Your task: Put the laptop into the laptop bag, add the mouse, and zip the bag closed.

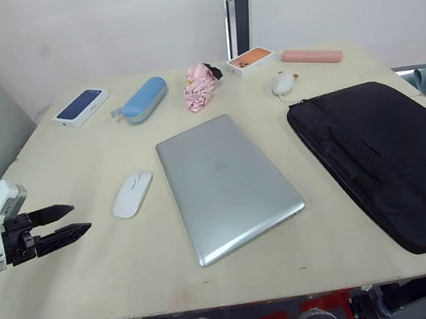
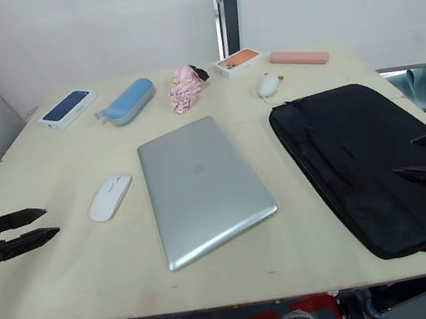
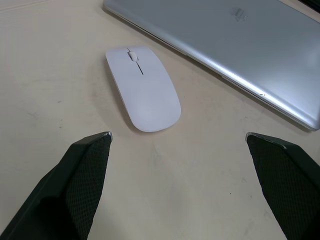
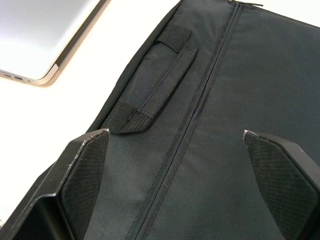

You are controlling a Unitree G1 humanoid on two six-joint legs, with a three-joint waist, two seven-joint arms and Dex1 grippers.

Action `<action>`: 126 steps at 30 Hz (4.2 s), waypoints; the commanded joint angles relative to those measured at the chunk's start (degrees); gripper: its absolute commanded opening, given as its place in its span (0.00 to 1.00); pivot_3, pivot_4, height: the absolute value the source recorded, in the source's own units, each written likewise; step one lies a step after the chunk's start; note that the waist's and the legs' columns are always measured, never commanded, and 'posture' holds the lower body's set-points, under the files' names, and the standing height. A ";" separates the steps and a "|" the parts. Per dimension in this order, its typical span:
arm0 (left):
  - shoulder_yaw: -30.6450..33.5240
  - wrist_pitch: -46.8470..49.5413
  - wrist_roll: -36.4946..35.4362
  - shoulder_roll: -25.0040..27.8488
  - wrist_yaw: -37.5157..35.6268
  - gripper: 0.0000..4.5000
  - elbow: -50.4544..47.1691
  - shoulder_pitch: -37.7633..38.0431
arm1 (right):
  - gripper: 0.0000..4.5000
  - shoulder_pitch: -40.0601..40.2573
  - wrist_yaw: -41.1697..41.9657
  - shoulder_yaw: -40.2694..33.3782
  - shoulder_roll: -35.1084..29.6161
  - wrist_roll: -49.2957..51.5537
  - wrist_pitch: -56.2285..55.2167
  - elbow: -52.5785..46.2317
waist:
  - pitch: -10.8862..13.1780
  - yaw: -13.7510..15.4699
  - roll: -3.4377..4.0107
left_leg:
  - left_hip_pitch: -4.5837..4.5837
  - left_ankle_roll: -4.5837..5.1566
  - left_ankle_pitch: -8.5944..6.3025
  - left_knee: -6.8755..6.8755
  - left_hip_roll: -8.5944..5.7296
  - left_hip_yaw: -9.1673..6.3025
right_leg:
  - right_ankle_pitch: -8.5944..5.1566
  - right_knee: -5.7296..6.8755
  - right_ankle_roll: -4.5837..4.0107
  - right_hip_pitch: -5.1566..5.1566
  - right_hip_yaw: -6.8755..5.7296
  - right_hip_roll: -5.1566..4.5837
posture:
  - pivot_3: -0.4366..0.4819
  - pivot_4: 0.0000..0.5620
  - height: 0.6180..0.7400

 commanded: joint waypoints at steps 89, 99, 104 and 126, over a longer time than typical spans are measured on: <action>-0.41 61.04 -18.85 -44.56 50.38 0.67 7.44 -27.92 | 0.00 -50.56 -25.64 60.28 38.71 -21.36 17.43 10.88 | -1.35 -0.30 0.29 | 0.09 -1.44 0.49 -1.01 -0.14 -0.81 | 0.35 -0.97 0.27 0.78 -1.03 -0.12 | 0.48 0.27 1.00; -1.49 61.05 -21.26 -42.06 50.82 0.08 6.60 -30.16 | 0.00 -49.95 -25.28 60.20 38.21 -21.92 17.18 10.07 | -1.33 -0.07 0.32 | 0.08 -1.49 0.54 -1.09 -0.14 -0.90 | 0.37 -1.13 0.18 0.85 -1.17 -0.15 | 0.48 0.27 1.00; -2.46 61.05 -24.70 -38.87 51.38 0.08 7.29 -32.25 | 0.00 -50.75 -24.88 59.84 36.93 -22.20 16.88 8.38 | -1.11 -0.18 0.31 | 0.00 -1.54 0.57 -1.16 -0.11 -1.06 | 0.45 -1.17 0.32 0.83 -1.35 -0.12 | 0.48 0.27 1.00; -12.47 61.05 -69.71 -13.71 63.46 0.08 7.25 -38.62 | 0.55 -34.59 -23.23 8.15 16.47 2.08 43.73 -33.23 | 0.15 1.26 0.31 | -0.54 -1.57 0.62 -1.58 -0.04 -1.30 | 0.62 -1.67 0.63 0.66 -1.70 0.05 | 0.48 0.27 1.00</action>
